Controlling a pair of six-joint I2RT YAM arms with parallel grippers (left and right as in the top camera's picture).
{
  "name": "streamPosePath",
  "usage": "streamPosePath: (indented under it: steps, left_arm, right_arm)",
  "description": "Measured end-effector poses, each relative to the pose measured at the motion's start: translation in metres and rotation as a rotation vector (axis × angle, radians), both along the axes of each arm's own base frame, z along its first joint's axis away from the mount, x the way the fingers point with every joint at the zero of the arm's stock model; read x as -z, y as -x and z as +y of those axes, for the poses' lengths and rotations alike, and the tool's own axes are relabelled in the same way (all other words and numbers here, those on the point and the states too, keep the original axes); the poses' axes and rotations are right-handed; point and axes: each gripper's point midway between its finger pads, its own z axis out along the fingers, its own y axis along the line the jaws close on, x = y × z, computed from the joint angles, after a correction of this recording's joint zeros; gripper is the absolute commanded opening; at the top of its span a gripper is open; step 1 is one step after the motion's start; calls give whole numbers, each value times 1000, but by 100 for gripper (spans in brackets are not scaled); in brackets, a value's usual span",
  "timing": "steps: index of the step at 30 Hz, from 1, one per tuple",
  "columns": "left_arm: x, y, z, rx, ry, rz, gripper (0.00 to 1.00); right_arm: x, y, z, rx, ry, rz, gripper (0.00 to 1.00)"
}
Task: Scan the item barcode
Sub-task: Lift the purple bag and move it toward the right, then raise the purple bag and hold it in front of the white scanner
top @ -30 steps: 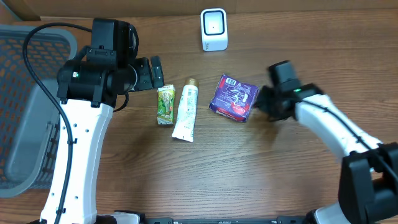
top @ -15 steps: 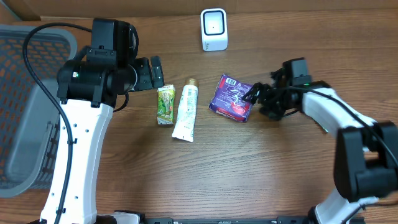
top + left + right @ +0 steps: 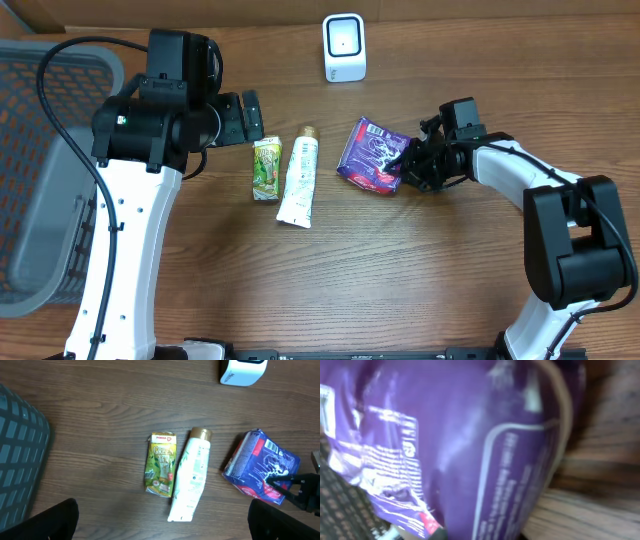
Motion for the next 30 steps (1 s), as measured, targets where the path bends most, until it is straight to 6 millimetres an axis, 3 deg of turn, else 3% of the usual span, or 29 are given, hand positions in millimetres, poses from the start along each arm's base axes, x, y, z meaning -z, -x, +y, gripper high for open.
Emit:
streamPosePath:
  steps: [7,10,13,18,22,25,30]
  left_arm:
    - [0,0,0,0,0,0,99]
    - [0,0,0,0,0,0,99]
    - [0,0,0,0,0,0,99]
    - [0,0,0,0,0,0,100]
    - [0,0,0,0,0,0,100]
    - [0,0,0,0,0,0,100]
    - [0,0,0,0,0,0,100]
  right_arm:
    - [-9,13,-5,-61,28,-7,4]
    - [-28,18,-10,-104,57,-43,4]
    - [-71,11,-11,-152,74,-166,4]
    - [-164,4,-15,-210,118,-446,4]
    - [-207,15,-25,-213,170,-576,3]
    - [-217,21,-29,-214,193,-605,4]
    - [-216,21,-34,-219,235,-615,4]
